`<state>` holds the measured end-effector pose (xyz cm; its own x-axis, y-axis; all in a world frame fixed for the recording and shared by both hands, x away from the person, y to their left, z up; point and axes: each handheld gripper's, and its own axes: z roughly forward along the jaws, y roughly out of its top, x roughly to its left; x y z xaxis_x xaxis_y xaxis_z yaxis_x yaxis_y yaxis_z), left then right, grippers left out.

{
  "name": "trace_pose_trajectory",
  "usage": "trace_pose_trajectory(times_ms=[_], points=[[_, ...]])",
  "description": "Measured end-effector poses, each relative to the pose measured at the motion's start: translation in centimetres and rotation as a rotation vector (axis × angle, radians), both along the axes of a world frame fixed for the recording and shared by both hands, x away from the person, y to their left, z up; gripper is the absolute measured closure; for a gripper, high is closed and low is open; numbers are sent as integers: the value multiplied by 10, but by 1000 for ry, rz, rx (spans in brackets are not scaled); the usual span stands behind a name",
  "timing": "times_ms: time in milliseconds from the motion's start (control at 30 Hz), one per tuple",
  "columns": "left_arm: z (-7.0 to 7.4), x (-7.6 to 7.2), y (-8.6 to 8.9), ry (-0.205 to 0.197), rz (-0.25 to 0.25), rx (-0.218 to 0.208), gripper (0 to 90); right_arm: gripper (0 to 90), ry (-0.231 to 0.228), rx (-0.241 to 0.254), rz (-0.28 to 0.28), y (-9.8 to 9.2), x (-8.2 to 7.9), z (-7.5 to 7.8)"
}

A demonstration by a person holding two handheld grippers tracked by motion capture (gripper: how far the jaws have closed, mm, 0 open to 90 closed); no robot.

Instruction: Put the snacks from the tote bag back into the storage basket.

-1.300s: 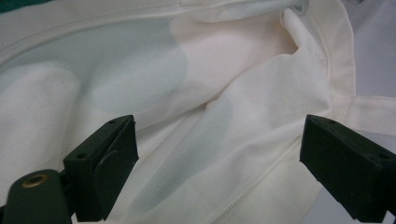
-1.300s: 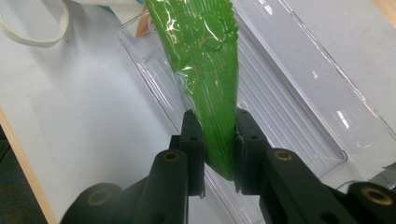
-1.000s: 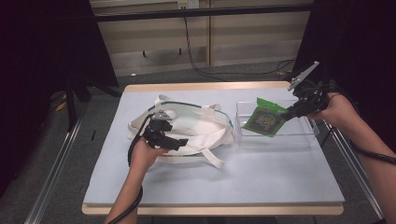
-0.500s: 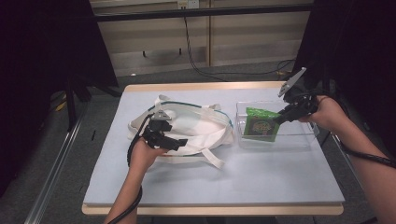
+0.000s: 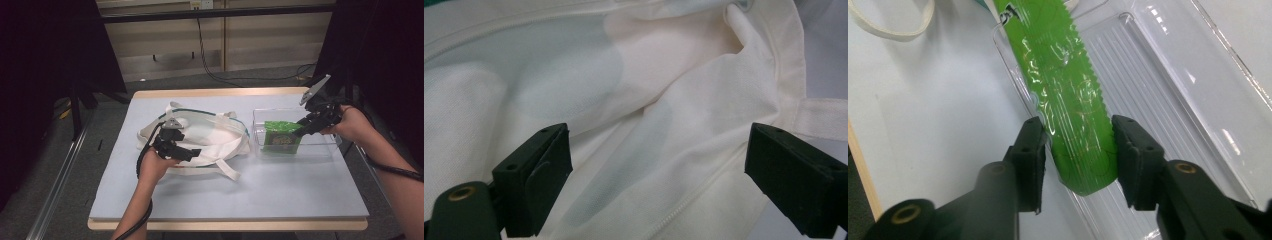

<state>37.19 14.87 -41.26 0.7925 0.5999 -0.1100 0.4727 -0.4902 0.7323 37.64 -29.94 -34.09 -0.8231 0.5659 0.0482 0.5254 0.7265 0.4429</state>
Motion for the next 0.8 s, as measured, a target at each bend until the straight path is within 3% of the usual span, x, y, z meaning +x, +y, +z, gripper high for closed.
trace_pose_trajectory(times_ms=[333,433,667,733,800], points=[[2,0,-1,-1,-13,27,114,443,16,-2,-27,-3,-3,0],[2,-1,-2,-1,-11,13,114,403,15,-10,-24,-2,-3,0],[2,-1,-2,1,-13,25,112,311,13,-16,-37,-2,-7,1],[1,-1,-3,0,-9,5,112,292,8,-16,-37,-3,-8,2],[2,-2,-2,-2,-12,20,112,278,4,-18,-44,-5,-9,3]])
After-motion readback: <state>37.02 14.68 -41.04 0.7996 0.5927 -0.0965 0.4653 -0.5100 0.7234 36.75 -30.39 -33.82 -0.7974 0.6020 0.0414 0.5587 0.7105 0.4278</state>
